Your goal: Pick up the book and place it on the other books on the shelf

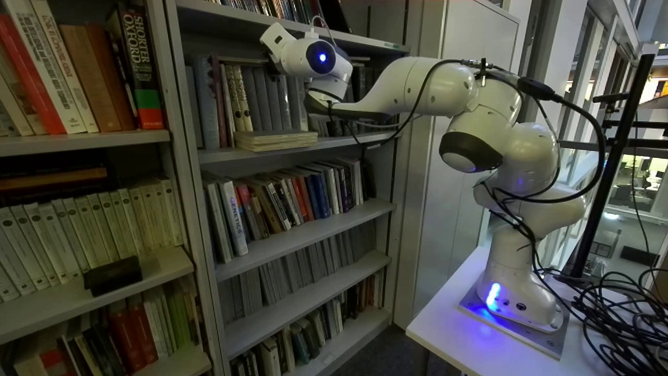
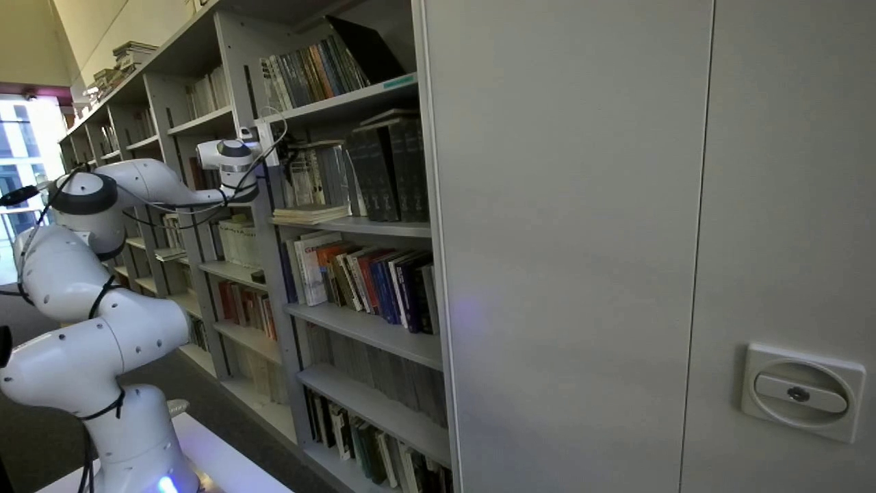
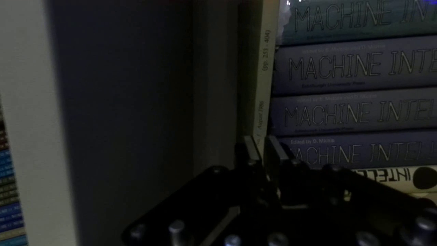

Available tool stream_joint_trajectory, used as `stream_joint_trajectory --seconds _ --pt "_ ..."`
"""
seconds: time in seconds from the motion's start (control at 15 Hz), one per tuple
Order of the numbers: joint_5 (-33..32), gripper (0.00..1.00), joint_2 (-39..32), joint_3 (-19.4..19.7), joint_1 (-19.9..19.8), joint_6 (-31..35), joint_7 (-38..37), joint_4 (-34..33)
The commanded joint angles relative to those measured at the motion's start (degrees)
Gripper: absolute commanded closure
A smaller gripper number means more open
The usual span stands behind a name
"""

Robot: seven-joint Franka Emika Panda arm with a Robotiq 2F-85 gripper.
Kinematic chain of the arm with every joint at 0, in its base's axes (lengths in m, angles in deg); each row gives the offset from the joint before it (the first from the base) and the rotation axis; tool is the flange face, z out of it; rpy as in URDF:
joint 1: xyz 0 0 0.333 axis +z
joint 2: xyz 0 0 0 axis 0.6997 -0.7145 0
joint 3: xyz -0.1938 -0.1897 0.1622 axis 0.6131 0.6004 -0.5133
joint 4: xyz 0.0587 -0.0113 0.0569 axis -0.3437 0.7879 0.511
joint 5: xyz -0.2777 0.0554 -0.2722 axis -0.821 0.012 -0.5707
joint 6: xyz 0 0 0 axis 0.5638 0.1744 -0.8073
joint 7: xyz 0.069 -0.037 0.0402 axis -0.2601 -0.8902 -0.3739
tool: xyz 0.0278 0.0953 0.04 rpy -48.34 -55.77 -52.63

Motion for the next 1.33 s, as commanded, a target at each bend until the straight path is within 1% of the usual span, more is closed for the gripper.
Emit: stream_joint_trajectory --seconds 0.0,0.53,1.27 --pt "-1.5 1.00 -1.9 0.8 1.5 1.7 0.0 2.2" --pt "-1.4 1.00 -2.0 0.1 0.4 1.3 0.3 0.6" --pt "-1.2 1.00 -1.9 -2.8 -3.8 0.5 1.2 -4.4"
